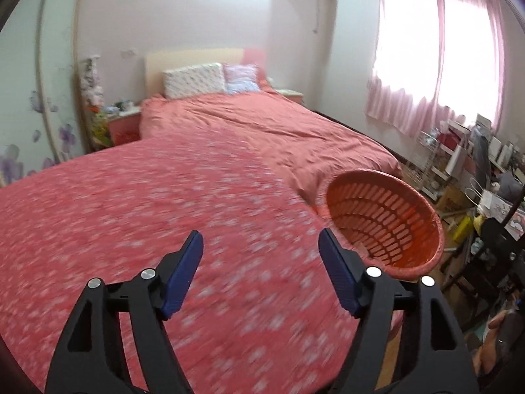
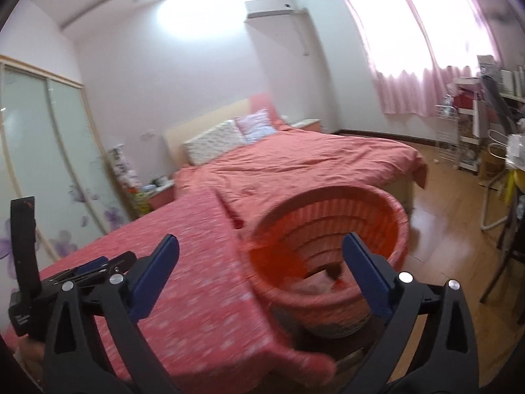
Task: Collect trash
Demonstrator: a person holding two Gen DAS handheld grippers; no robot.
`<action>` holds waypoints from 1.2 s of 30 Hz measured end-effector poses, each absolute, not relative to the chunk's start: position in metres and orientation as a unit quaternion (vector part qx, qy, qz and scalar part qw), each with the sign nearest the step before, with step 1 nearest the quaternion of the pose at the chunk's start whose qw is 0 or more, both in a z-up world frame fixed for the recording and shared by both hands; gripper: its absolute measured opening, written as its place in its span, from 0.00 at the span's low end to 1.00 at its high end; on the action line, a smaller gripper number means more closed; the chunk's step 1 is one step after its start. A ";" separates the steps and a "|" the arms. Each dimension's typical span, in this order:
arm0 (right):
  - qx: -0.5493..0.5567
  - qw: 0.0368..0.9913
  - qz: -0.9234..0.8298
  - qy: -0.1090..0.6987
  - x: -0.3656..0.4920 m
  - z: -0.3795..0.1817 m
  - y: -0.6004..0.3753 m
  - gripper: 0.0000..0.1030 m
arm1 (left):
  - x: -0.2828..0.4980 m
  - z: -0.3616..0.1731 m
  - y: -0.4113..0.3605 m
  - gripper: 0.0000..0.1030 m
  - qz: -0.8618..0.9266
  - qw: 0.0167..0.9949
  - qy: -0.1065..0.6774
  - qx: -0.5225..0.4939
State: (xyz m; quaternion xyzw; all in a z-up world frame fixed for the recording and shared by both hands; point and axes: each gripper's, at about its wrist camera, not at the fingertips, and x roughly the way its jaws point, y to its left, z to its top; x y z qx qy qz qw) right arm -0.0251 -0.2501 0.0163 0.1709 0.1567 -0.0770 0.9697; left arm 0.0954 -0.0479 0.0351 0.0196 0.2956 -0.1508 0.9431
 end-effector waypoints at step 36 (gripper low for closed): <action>0.034 0.942 -0.262 0.208 -0.096 0.022 -0.149 0.96 | -0.029 0.017 0.024 0.98 -0.002 0.967 0.255 -0.012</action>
